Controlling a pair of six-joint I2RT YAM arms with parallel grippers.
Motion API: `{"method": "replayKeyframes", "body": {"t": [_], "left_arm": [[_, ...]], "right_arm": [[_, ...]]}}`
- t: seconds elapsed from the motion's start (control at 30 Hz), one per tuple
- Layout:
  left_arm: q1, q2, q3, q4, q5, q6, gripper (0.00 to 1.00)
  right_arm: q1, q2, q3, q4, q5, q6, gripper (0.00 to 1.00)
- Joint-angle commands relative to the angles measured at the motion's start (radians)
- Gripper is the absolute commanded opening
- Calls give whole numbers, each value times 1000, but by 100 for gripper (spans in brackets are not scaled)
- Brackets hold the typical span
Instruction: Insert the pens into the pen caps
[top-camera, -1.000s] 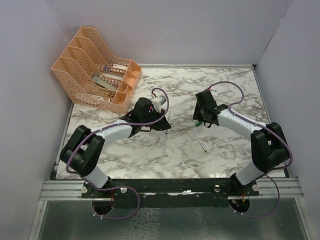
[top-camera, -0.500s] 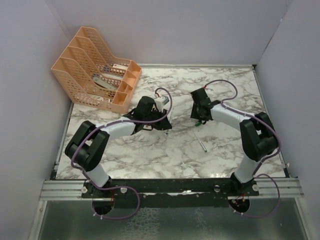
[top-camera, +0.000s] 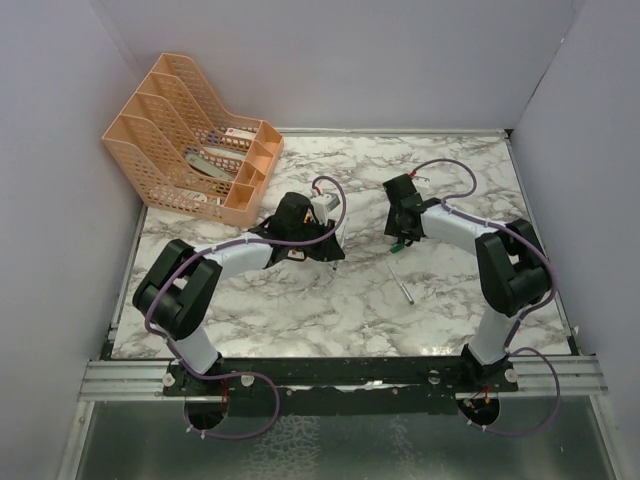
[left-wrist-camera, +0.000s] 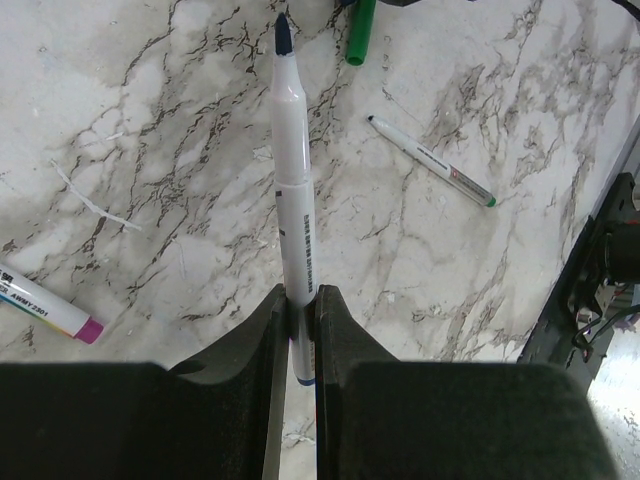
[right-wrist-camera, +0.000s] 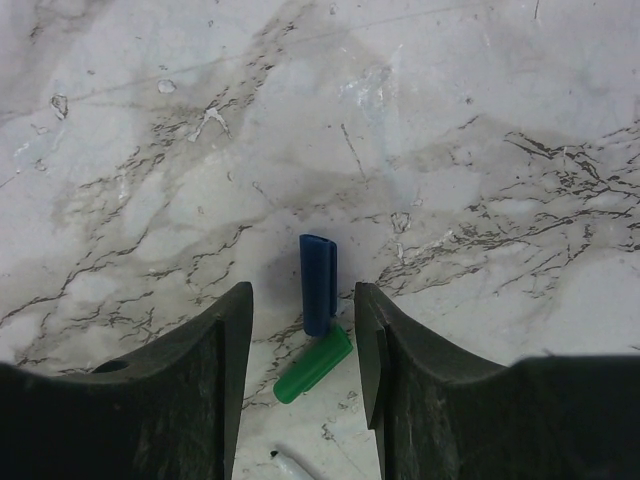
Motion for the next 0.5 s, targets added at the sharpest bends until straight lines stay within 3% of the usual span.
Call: {"method": "replayKeyframes", "body": {"t": [0.0, 0.3, 0.47], "left_arm": [[-4, 11, 33, 11, 32, 19, 0], [-4, 9, 31, 4, 36, 20, 0], [-4, 7, 30, 1, 33, 22, 0]], "right_arm": [[-10, 30, 6, -10, 27, 2, 45], [-14, 66, 10, 7, 11, 1, 44], [-18, 84, 5, 12, -4, 11, 34]]}}
